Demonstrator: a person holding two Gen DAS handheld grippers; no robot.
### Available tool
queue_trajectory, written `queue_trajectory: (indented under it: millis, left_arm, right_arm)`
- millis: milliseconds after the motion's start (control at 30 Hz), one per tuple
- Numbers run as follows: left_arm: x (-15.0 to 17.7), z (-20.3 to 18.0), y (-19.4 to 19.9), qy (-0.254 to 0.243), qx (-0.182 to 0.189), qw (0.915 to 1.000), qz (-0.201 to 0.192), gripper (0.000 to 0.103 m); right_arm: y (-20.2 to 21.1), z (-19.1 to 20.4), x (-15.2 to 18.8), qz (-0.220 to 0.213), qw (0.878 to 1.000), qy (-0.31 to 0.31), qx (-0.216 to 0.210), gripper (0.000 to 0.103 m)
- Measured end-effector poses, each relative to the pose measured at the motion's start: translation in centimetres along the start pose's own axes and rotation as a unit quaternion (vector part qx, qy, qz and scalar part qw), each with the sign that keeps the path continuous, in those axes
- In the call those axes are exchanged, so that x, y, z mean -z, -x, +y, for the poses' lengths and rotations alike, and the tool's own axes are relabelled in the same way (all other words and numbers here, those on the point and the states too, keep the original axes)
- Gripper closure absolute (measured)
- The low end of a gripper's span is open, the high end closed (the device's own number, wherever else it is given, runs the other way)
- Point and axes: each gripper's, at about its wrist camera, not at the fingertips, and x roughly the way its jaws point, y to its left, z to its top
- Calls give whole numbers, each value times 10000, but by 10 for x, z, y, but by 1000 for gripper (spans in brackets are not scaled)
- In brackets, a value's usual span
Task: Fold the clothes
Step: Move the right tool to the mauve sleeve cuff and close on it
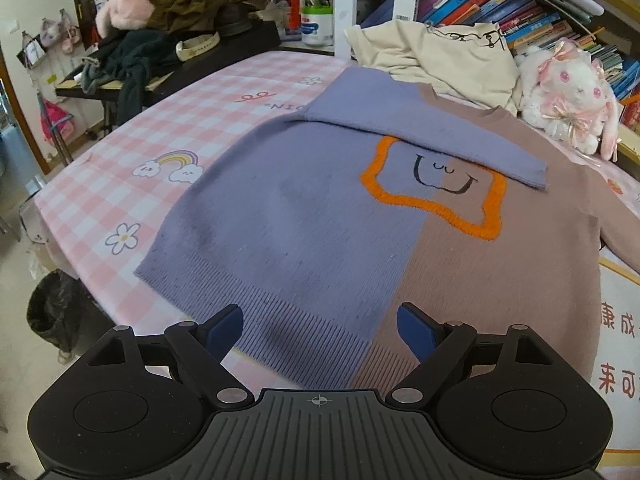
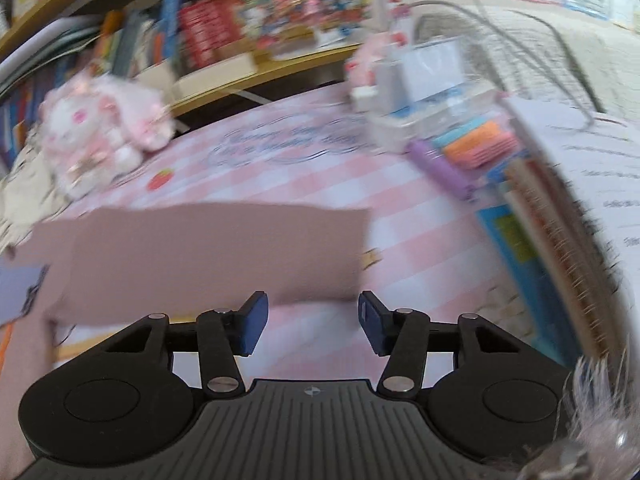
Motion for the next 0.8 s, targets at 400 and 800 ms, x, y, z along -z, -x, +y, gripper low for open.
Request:
queue_trajectory:
  millis: [400,800]
  left_arm:
    - [8,5,1,23,-48,9999,133,16]
    - [6,3,1,-95,113,9999,-61,16]
  right_arm:
    - [-19,7,-11,-94,9986,461,231,76]
    - [-9,14,-17,-161,9971,733,131,101]
